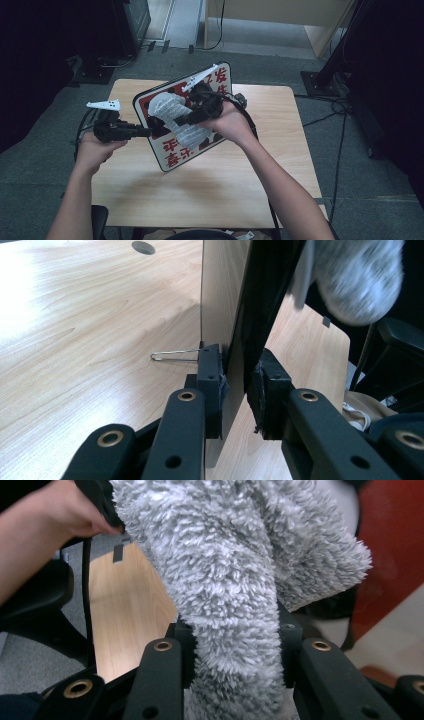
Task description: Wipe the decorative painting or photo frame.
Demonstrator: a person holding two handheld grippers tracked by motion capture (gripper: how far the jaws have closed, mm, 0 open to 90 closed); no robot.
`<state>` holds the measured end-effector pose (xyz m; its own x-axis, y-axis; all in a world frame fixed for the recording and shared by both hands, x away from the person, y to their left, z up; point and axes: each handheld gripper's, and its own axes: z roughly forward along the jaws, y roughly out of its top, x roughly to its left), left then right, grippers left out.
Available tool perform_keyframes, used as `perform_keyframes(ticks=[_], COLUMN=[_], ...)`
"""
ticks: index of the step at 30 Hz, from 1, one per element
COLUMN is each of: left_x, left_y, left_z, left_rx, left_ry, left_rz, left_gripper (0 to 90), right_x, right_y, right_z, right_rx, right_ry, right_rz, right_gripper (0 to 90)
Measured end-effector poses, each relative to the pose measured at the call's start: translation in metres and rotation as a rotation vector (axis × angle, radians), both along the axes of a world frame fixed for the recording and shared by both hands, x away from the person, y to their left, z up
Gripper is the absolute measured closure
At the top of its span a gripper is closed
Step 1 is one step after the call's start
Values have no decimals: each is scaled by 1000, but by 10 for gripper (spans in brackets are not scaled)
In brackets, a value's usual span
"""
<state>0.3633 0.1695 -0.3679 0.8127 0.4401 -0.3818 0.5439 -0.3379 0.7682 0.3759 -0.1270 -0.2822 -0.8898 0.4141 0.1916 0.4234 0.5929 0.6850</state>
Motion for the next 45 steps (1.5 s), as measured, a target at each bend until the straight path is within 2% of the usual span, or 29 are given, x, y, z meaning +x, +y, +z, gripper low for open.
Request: perform_keyframes(ticks=[1,2,8,14,18,22,26,35,45], left_x=[0,-1,0,1,1,1,1,1,2], left_y=[0,0,0,1,2,1,1,1,1], left_z=[0,0,0,-1,-2,-1,-1,-1,-1], left_rx=[0,-2,-4,-9,-10,-9,-7,3,3], left_ry=[0,1,-4,-8,-15,-16,-13,-11,-11], left_rz=[0,-5,-10,-20,-31,-36,-40,-40,-43], left_gripper=[771,772,774,776,777,777,776,777,778], right_x=[0,2,5,11,14,17,19,20,16], right_y=[0,4,16,28,35,43,47,46,36], right_z=[0,11,36,48,53,52,48,39,14], right_rx=[0,1,-8,-33,-67,-93,-98,-81,-70], right_ry=[0,-11,-35,-32,-40,-29,-22,-12,10], right_rz=[0,-6,-9,-9,-5,2,12,17,5], right_gripper=[673,673,673,673,673,673,673,672,671])
